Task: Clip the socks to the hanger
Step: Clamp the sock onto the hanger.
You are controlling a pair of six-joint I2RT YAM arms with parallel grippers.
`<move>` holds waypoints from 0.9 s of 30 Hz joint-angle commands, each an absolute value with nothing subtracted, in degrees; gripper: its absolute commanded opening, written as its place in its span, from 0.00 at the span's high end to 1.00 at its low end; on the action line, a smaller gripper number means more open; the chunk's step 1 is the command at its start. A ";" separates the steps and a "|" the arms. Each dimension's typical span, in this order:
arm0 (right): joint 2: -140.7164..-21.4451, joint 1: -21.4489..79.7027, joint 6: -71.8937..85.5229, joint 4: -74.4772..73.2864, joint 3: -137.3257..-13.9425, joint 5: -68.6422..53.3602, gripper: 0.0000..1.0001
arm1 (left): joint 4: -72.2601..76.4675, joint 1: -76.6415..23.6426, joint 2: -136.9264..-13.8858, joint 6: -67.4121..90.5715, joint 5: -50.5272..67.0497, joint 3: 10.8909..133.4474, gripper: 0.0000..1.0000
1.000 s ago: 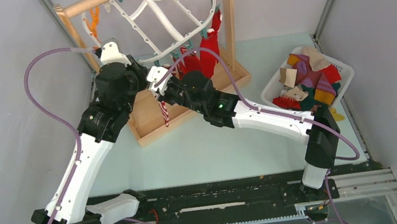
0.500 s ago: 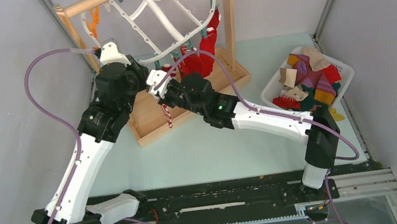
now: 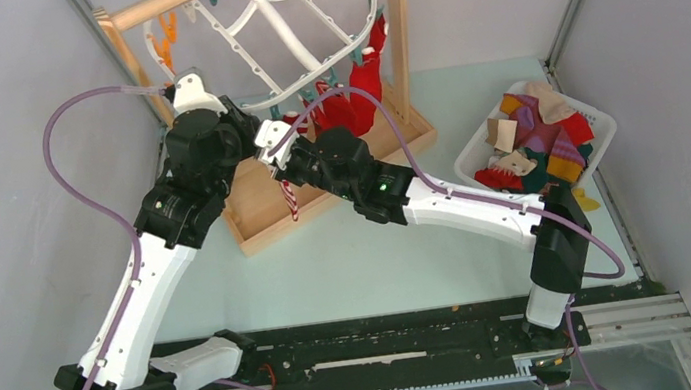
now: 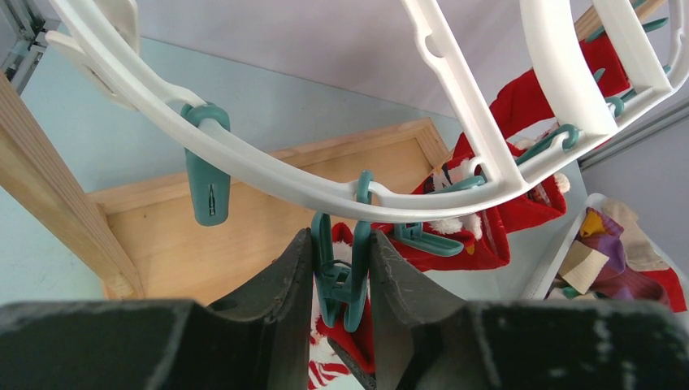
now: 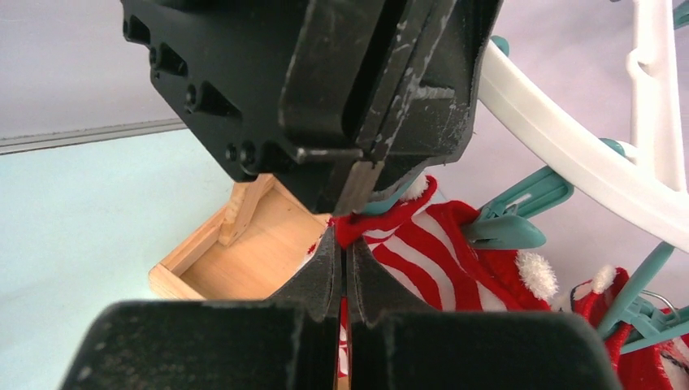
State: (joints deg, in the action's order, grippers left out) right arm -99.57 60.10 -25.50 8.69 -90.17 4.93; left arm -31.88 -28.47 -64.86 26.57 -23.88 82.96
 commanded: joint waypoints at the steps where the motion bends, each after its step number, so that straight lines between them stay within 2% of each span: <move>1: -99.71 60.14 -26.93 12.87 -92.63 7.18 1.00 | -32.46 -28.25 -63.84 27.72 -25.42 84.76 1.00; 12: -98.82 61.16 -29.17 14.66 -90.84 5.73 1.00 | -33.30 -28.13 -64.83 28.94 -26.08 85.67 1.00; 27: -99.47 60.87 -27.42 14.21 -94.62 5.94 1.00 | -32.88 -28.12 -65.08 28.78 -25.08 84.66 1.00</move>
State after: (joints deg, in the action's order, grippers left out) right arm -99.77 60.73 -28.05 10.87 -90.59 5.96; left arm -32.18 -28.32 -64.88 28.51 -25.17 82.96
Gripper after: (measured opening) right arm 0.009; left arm 0.316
